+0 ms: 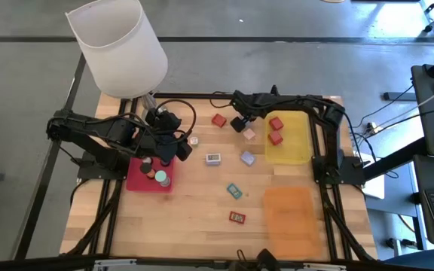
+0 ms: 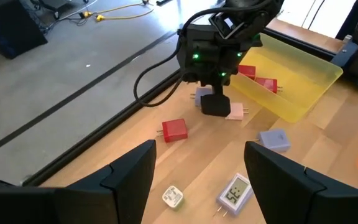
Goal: Pick & Place Office items
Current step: Put the top blue charger adapter into the yellow bin
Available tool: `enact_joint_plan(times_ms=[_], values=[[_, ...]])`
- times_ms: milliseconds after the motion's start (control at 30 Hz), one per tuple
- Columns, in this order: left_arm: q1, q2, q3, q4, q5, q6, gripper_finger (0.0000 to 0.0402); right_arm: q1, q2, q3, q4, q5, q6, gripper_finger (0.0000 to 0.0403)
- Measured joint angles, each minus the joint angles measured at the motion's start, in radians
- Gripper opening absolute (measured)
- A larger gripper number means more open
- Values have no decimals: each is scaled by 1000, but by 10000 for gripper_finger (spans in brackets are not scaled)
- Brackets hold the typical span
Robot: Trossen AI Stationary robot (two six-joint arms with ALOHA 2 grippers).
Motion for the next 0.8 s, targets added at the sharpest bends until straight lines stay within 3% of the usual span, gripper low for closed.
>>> enact_joint_plan(times_ms=[233,600,800], values=[[0,0,0,0,-2,1,242,4,0,0,0,-40,-210,326],[0,0,0,0,0,1,242,8,42,5,-4,-107,-208,262],[0,0,0,0,-1,3,242,21,34,4,-10,-56,-209,212]])
